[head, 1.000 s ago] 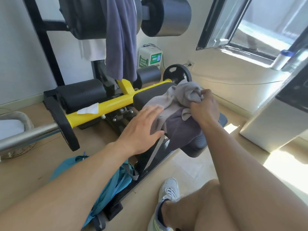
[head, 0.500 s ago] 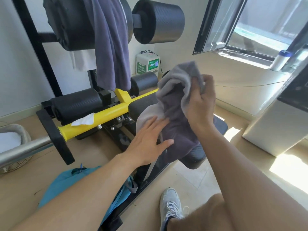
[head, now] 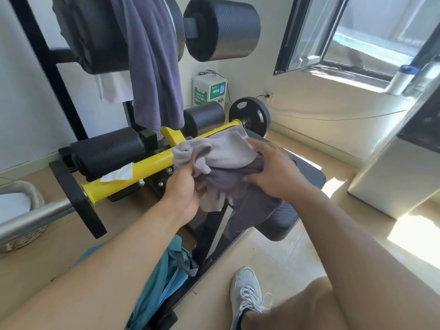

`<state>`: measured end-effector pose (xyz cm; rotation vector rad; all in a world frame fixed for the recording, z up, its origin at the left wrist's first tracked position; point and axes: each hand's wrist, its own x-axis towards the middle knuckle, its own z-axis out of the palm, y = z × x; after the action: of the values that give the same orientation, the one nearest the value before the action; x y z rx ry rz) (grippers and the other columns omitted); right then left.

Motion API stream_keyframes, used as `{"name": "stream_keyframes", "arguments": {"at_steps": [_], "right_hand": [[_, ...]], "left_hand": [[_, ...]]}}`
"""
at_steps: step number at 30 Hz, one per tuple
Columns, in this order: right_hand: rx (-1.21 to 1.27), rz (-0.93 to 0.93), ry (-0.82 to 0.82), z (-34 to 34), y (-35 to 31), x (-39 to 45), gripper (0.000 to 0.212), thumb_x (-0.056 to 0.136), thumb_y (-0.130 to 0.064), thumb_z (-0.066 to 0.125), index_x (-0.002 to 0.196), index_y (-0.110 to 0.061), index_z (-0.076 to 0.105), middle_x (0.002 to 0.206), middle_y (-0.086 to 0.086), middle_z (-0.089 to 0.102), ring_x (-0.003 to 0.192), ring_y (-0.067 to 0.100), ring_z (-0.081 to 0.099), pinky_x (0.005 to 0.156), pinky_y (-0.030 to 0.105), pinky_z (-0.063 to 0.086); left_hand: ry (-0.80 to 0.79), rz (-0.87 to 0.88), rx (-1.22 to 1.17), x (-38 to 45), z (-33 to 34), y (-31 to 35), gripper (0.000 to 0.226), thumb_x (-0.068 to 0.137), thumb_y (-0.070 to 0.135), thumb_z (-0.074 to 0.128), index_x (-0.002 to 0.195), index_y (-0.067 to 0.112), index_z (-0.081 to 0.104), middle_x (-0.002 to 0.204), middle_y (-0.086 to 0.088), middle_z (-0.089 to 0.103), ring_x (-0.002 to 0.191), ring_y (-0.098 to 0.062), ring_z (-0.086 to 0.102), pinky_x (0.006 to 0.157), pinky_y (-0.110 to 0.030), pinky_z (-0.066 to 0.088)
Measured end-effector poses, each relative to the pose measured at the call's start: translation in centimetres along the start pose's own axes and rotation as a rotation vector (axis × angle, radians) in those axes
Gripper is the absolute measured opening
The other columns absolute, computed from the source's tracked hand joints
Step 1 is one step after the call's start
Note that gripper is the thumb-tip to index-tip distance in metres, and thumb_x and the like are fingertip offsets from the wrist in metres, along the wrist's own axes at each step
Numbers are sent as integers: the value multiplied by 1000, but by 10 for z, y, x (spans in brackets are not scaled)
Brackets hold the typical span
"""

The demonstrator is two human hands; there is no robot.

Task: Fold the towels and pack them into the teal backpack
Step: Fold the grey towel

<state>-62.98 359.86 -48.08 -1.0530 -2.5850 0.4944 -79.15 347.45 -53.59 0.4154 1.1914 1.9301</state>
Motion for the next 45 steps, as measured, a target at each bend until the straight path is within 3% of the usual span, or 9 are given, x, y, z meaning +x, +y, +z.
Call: {"name": "stream_keyframes", "arguments": {"at_steps": [4, 9, 15, 21, 27, 30, 35, 41, 45], "right_hand": [[38, 273, 148, -1, 7, 6, 54, 83, -22, 66, 133, -41, 58, 125, -9, 65, 118, 22, 60, 91, 38, 52], [-33, 241, 233, 7, -5, 13, 42, 85, -16, 60, 114, -44, 69, 112, -2, 69, 105, 25, 60, 87, 40, 52], [147, 346, 414, 7, 7, 20, 39, 83, -8, 52, 112, -34, 58, 117, -4, 61, 106, 23, 56, 86, 41, 49], [148, 459, 569, 8, 34, 32, 30, 93, -13, 57, 122, -21, 54, 126, 7, 53, 118, 31, 51, 89, 47, 46], [49, 342, 185, 13, 12, 44, 52, 78, -30, 48, 128, -29, 62, 134, 11, 59, 127, 38, 46, 104, 47, 40], [38, 358, 58, 8, -5, 46, 60, 85, -38, 41, 145, -38, 46, 155, 10, 40, 147, 38, 26, 117, 61, 21], [-350, 278, -252, 16, -17, 46, 91, 81, -86, 45, 154, -34, 32, 161, 16, 22, 148, 44, 19, 120, 63, 17], [-193, 138, 4, 45, 6, 58, 63, 94, -52, 59, 150, -35, 37, 164, 7, 23, 151, 41, 9, 119, 65, 17], [-339, 185, 48, 35, -26, 52, 75, 88, -65, 61, 152, -36, 35, 166, 9, 20, 153, 42, 4, 117, 71, 4]], "left_hand": [[130, -14, -114, 0, -4, 8, 33, 104, 32, 49, 126, 13, 66, 111, -4, 75, 100, -22, 69, 70, -35, 59], [265, 65, -234, -5, -8, 22, 37, 104, 36, 51, 138, 21, 59, 126, -4, 70, 118, -26, 65, 100, -50, 52], [491, 201, -237, -6, -54, 51, 43, 105, 39, 51, 145, 24, 51, 133, -2, 66, 116, -18, 65, 100, -54, 52], [583, 309, -127, -26, -81, 78, 33, 107, 35, 48, 135, 21, 59, 129, -2, 69, 112, -17, 68, 89, -41, 58], [340, 233, 110, -56, -85, 74, 22, 107, 28, 50, 105, 17, 70, 96, 2, 78, 91, -12, 75, 78, -32, 58], [314, 197, 205, -67, -89, 72, 18, 103, 28, 57, 104, 17, 71, 93, 1, 79, 92, -13, 76, 79, -30, 57], [312, 175, 339, -77, -100, 73, 13, 95, 34, 70, 105, 26, 71, 98, 2, 79, 98, -18, 75, 83, -39, 59], [392, 169, 430, -87, -114, 64, 60, 74, 41, 89, 119, 15, 58, 107, -1, 76, 97, -16, 75, 81, -39, 61], [400, 144, 483, -96, -117, 61, 70, 69, 45, 89, 122, 18, 53, 110, 3, 73, 93, -7, 74, 78, -32, 60]]}}
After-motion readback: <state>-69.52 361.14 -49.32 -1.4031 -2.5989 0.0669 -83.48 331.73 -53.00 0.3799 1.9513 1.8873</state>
